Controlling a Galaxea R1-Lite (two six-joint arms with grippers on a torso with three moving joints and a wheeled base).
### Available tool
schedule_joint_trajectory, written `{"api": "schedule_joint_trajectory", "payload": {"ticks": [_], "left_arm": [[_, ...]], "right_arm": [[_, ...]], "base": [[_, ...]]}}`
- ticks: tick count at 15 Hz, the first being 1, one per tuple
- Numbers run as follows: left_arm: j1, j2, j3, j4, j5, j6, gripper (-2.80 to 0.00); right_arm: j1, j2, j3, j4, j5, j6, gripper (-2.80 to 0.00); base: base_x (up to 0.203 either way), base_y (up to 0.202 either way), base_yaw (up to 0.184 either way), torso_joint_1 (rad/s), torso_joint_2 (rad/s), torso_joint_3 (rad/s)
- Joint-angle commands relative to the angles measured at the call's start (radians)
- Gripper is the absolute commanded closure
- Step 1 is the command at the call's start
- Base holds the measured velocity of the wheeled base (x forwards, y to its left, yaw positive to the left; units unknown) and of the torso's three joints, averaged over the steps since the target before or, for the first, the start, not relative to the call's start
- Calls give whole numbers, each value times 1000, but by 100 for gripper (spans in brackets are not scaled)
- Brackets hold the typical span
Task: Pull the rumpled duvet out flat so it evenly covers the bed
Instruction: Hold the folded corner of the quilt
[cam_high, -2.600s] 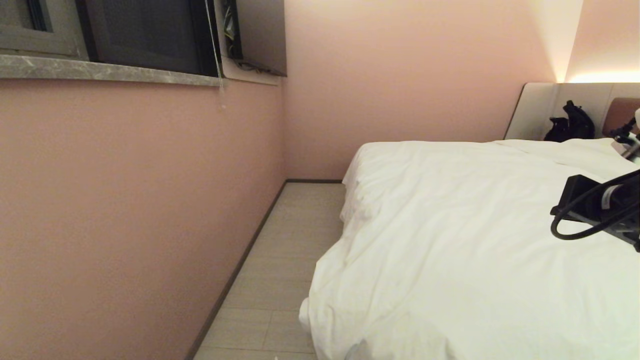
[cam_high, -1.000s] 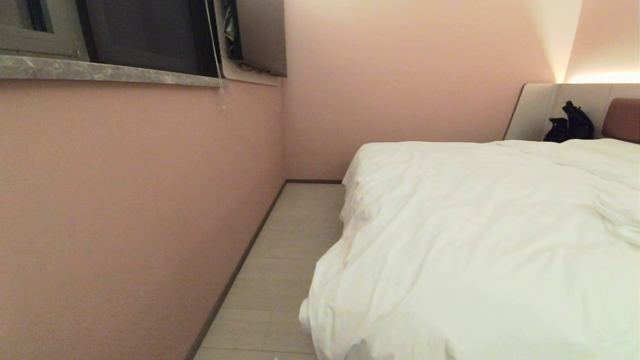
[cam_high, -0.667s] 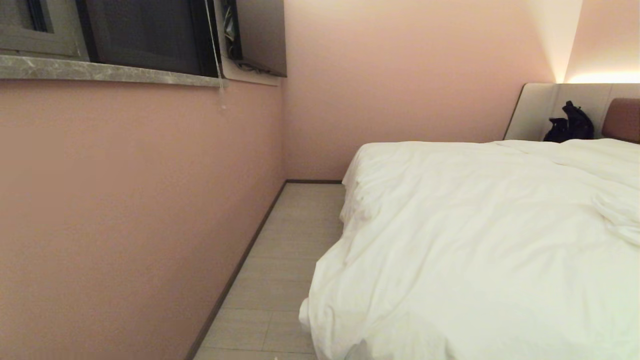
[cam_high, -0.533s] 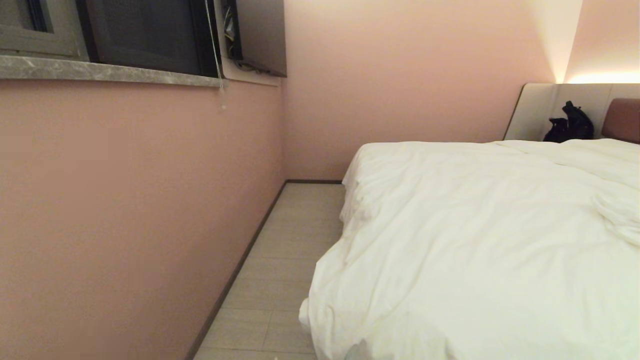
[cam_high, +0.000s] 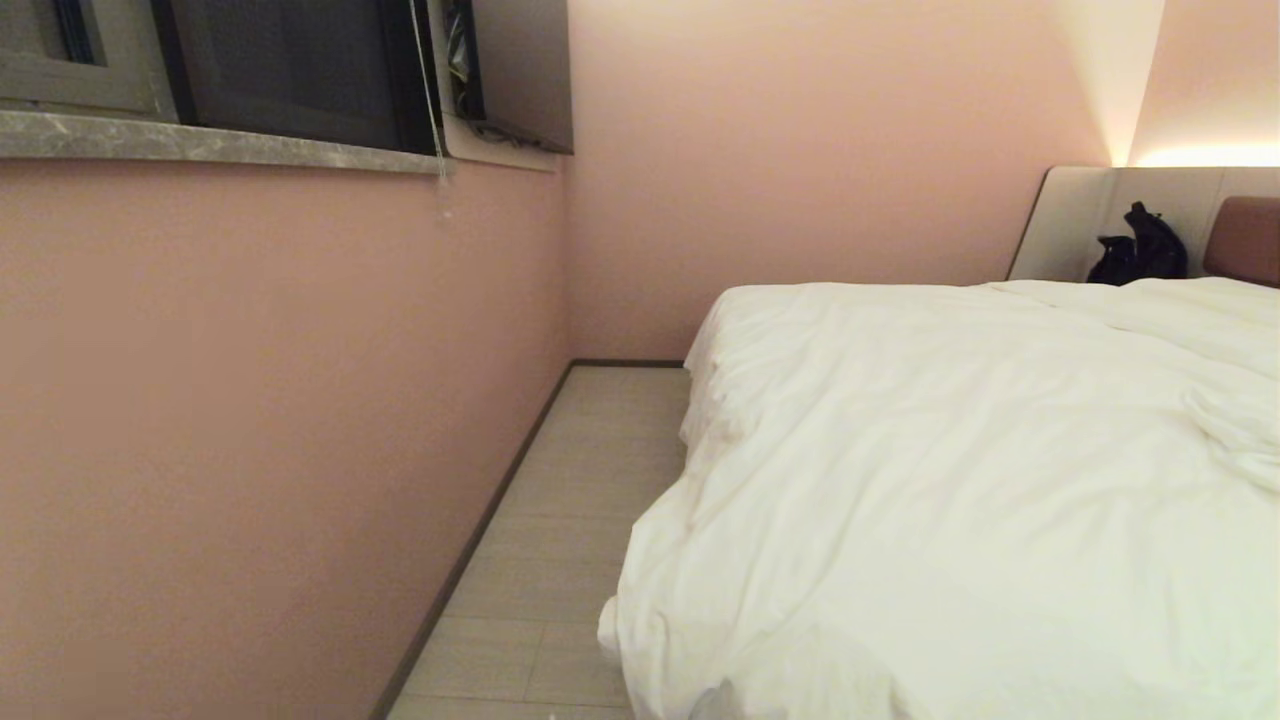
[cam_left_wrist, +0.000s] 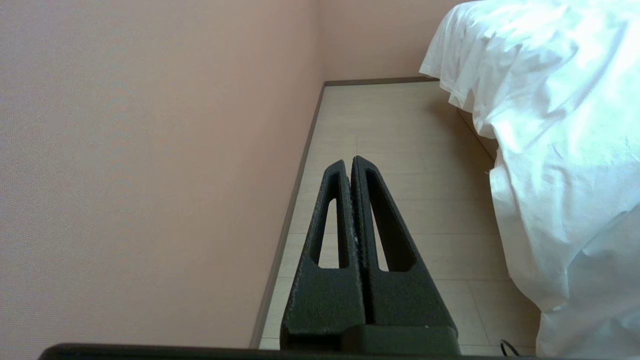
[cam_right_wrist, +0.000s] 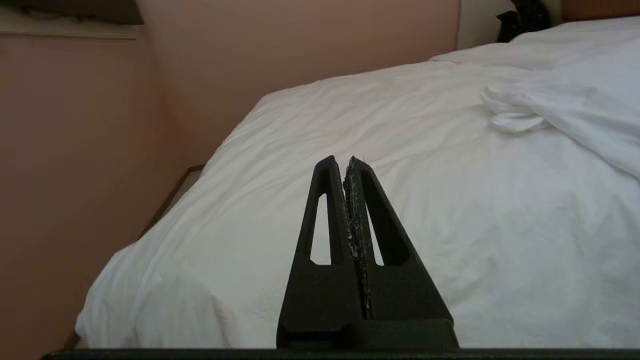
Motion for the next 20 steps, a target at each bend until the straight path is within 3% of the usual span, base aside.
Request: {"api": "schedule_joint_trajectory", "payload": {"ticks": [1, 7, 11, 20], "left_arm": [[0, 1, 0, 0, 0, 1, 0], [0, 1, 0, 0, -1, -1, 0], [0, 1, 0, 0, -1, -1, 0], [0, 1, 0, 0, 0, -1, 0]], "right_arm": [[0, -31, 67, -90, 63, -40, 0], [0, -31, 334, -306, 138, -164, 0], [0, -31, 459, -357, 165, -179, 0], [0, -31, 509, -359, 186, -194, 0]], "base": [[0, 0, 0, 0, 0, 0], [0, 0, 0, 0, 0, 0], [0, 0, 0, 0, 0, 0], [0, 0, 0, 0, 0, 0]]}}
